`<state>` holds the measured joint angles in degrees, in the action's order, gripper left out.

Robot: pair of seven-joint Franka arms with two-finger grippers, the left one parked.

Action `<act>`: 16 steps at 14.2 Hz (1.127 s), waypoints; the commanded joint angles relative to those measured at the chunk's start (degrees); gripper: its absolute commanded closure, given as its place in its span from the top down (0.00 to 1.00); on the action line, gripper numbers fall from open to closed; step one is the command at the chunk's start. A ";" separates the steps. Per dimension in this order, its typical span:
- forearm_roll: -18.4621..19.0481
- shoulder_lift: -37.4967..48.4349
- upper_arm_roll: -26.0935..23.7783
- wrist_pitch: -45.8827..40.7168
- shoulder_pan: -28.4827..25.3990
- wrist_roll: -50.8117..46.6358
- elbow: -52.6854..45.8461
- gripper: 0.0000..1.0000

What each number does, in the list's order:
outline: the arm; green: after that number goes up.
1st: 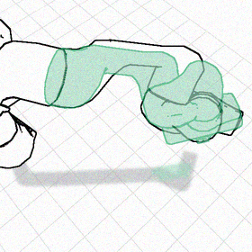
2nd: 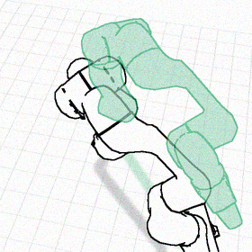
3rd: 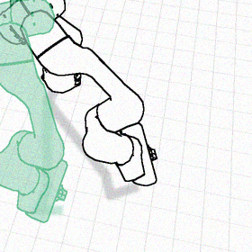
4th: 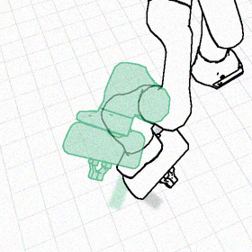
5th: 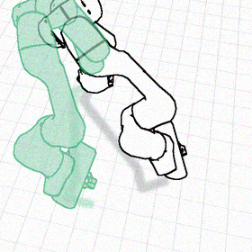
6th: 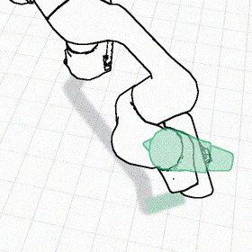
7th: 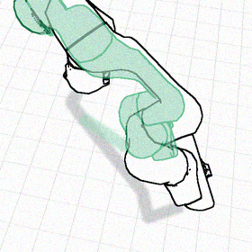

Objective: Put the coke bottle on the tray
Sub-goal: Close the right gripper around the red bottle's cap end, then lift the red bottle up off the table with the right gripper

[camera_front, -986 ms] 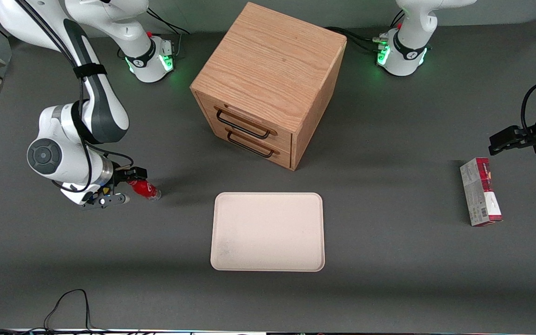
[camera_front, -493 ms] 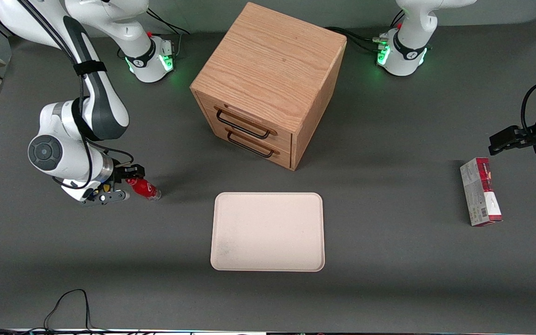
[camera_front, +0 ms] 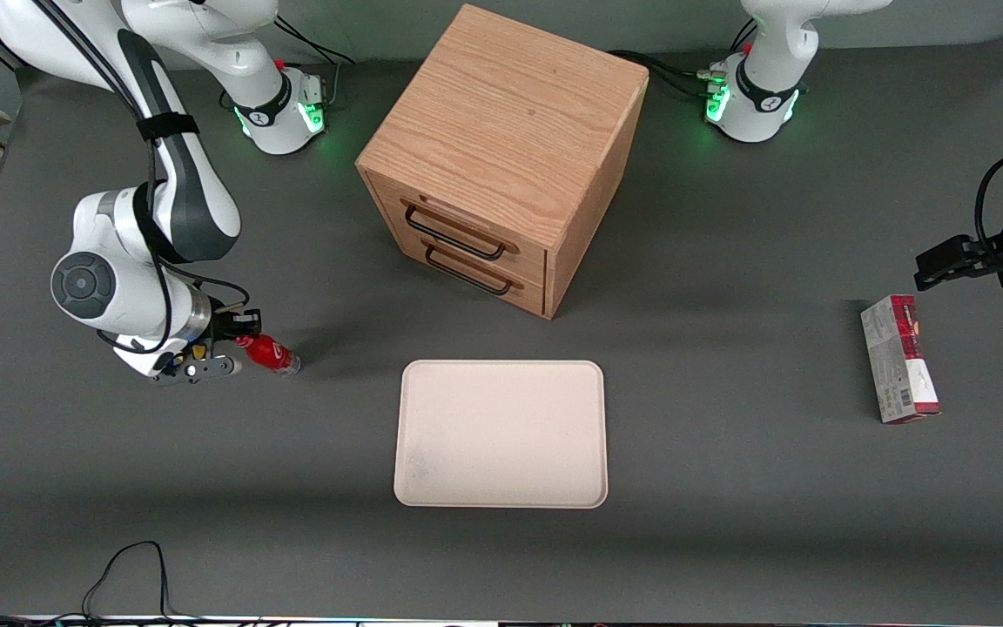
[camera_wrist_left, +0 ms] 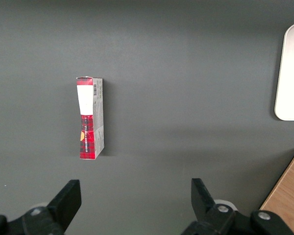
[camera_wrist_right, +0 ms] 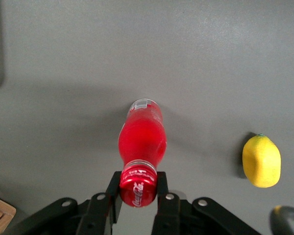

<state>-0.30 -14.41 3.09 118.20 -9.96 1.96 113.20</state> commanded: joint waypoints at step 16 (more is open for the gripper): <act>-0.14 -6.41 -0.01 -50.26 0.03 -3.09 -50.44 0.00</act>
<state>-0.31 -16.31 3.21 70.53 -9.90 1.32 68.92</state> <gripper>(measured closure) 0.687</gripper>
